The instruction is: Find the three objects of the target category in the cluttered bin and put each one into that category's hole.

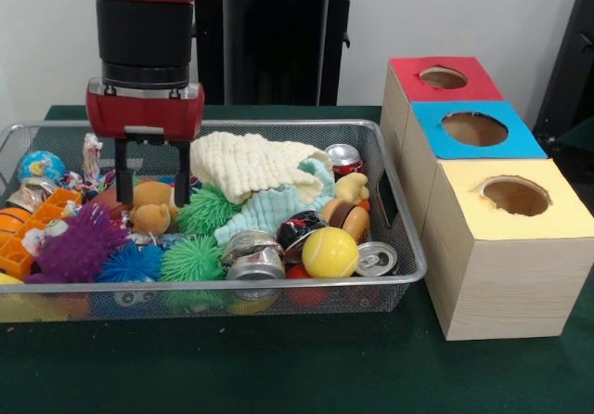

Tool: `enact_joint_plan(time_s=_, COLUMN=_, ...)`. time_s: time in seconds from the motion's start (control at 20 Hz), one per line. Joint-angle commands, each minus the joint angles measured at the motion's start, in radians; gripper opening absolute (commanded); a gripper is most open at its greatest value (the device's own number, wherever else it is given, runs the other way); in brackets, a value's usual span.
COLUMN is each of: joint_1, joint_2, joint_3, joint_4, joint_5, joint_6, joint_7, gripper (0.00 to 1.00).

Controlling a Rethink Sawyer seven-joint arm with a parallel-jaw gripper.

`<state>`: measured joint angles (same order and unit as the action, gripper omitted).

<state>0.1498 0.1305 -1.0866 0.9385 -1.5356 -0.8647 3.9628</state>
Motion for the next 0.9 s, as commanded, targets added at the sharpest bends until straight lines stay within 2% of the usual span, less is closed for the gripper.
enact_joint_plan(time_s=0.05, joint_1=-0.022, joint_2=0.028, joint_3=0.166, joint_4=-0.047, joint_5=0.072, joint_6=-0.051, joint_7=0.273, gripper=1.00)
enact_joint_plan(time_s=0.45, joint_1=-0.032, joint_2=0.068, joint_3=0.198, joint_4=-0.074, joint_5=0.127, joint_6=0.036, joint_7=0.267, gripper=1.00)
enact_joint_plan(time_s=0.9, joint_1=-0.046, joint_2=0.125, joint_3=0.187, joint_4=-0.133, joint_5=0.160, joint_6=0.095, joint_7=0.281, gripper=1.00)
